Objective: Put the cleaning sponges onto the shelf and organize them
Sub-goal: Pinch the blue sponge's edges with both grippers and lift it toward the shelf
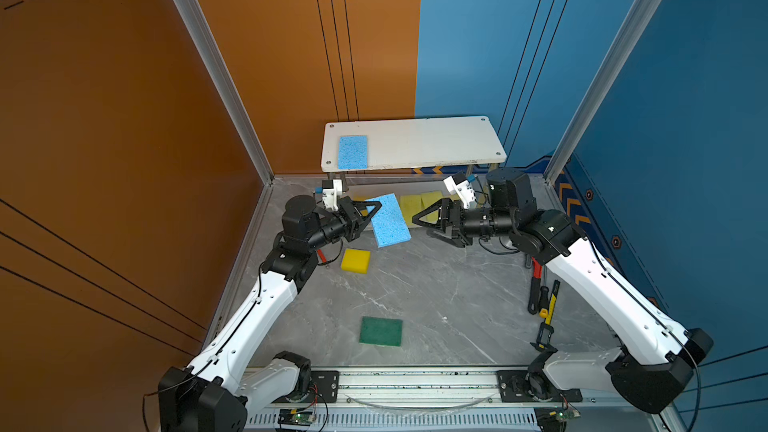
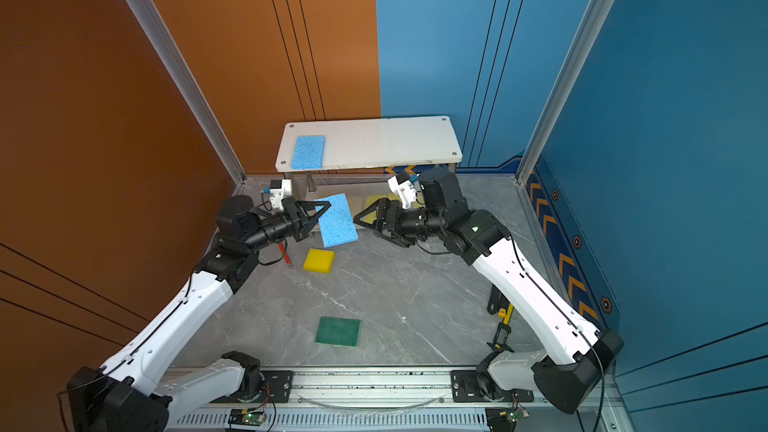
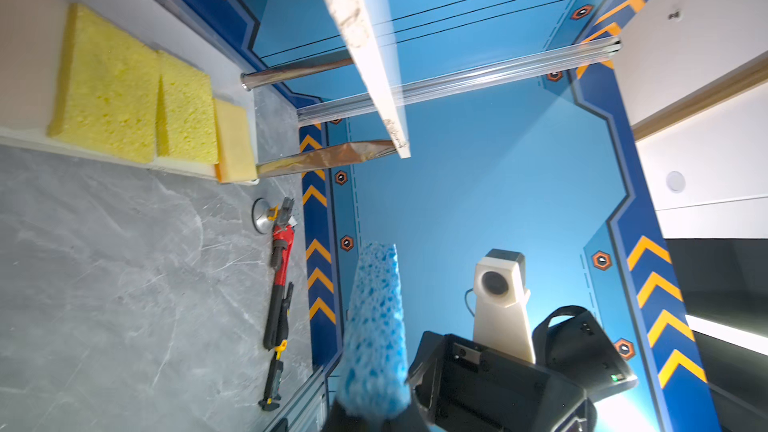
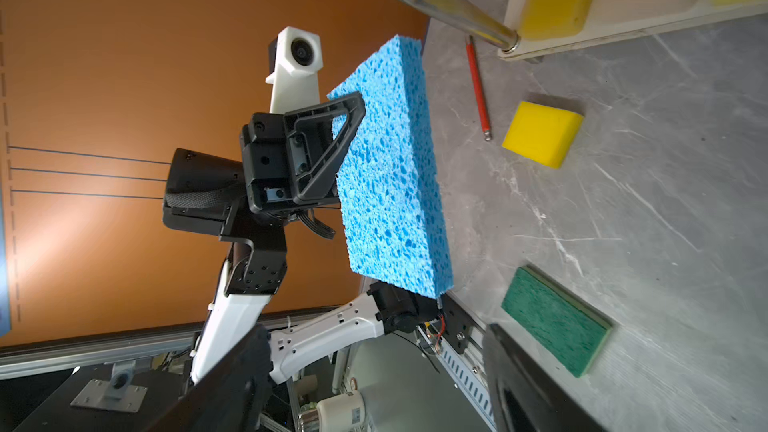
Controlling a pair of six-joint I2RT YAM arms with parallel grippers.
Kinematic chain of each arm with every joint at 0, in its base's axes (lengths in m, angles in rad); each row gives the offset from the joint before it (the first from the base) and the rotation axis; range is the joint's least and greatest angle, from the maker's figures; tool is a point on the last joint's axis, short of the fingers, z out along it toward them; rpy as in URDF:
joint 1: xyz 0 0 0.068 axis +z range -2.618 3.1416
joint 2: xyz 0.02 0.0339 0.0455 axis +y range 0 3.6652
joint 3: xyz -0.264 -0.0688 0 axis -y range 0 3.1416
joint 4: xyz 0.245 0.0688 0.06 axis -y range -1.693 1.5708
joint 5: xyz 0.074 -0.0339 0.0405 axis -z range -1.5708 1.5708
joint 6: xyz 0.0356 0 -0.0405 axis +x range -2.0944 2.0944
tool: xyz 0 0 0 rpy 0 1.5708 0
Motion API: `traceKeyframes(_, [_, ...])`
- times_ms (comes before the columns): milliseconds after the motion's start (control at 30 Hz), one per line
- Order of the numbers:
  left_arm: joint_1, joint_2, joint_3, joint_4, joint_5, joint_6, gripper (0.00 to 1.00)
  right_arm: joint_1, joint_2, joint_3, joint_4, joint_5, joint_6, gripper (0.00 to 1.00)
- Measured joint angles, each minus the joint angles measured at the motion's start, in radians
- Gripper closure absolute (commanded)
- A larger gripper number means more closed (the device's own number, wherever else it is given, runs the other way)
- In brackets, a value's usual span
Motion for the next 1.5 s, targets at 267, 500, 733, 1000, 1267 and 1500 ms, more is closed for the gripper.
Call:
traceKeyframes(267, [0.000,0.036,0.021,0.141,-0.001,-0.120,0.93,0.015,0.025,-0.010,0.138,-0.050,0.092,0.30])
traceKeyframes(500, [-0.001,0.043,0.026,0.167,-0.005,-0.155,0.92,0.028,0.059,-0.010,0.174,-0.056,0.116,0.42])
traceKeyframes(733, [-0.001,0.042,0.026,0.171,-0.021,-0.163,0.92,0.028,0.060,-0.010,0.202,-0.056,0.135,0.44])
traceKeyframes(1000, [-0.001,0.042,0.026,0.171,-0.024,-0.171,0.93,0.013,0.060,-0.058,0.212,-0.051,0.144,0.31])
traceKeyframes(1267, [-0.001,0.033,0.026,0.172,-0.024,-0.178,0.92,0.013,0.079,-0.043,0.201,-0.051,0.136,0.35])
traceKeyframes(1500, [-0.014,0.033,0.026,0.174,-0.024,-0.178,0.92,0.027,0.122,0.003,0.203,-0.051,0.133,0.49])
